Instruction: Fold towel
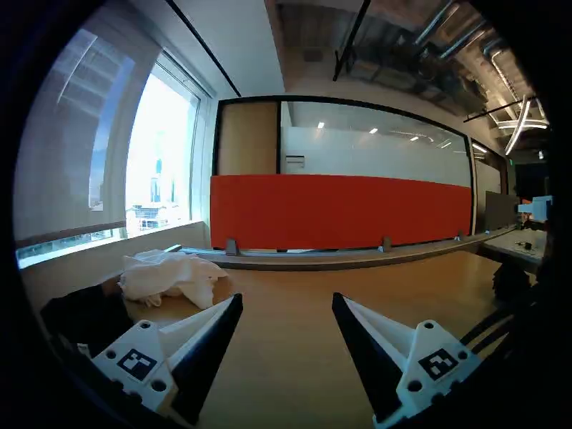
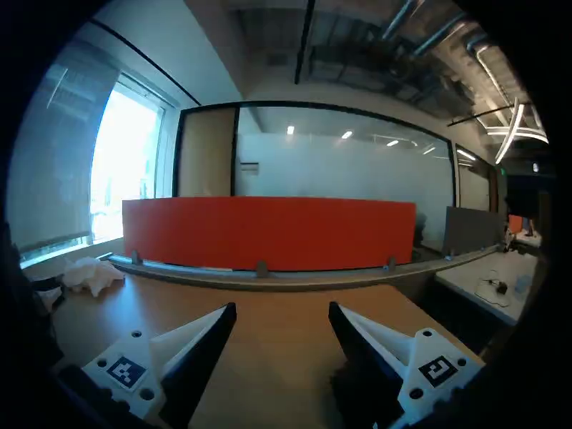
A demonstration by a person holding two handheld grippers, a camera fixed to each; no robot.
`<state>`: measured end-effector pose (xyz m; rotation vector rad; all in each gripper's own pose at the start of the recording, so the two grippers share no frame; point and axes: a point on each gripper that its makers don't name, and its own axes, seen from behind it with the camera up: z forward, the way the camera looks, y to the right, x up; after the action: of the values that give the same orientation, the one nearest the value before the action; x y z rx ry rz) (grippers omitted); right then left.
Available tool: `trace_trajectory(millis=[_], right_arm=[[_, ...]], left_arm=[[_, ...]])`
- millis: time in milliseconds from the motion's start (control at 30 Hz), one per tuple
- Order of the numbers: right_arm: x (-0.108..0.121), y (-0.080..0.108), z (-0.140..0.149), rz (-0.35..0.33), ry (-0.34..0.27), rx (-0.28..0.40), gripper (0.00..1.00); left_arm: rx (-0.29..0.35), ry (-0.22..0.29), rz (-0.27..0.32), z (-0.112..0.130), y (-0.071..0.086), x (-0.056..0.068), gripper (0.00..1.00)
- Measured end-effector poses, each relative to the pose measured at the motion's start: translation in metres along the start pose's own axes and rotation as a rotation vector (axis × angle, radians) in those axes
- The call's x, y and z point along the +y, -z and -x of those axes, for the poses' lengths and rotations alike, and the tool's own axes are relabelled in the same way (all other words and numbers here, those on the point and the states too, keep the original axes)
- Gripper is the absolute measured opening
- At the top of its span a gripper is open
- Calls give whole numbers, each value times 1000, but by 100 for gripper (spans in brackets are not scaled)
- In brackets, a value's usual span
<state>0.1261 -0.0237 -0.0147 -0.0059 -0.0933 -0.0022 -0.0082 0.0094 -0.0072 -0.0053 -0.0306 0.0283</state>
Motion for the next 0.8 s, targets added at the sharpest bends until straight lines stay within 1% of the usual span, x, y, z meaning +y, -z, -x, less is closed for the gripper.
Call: trace_trajectory(millis=[267, 367, 800], right_arm=[[-6, -3, 0, -8, 10, 15, 100], [-8, -4, 3, -12, 11, 18, 100], [-1, -8, 16, -2, -7, 35, 100]], left_arm=[[29, -10, -3, 10, 0, 1, 93], [37, -6, -3, 16, 0, 2, 93], [55, 14, -5, 41, -7, -2, 93]])
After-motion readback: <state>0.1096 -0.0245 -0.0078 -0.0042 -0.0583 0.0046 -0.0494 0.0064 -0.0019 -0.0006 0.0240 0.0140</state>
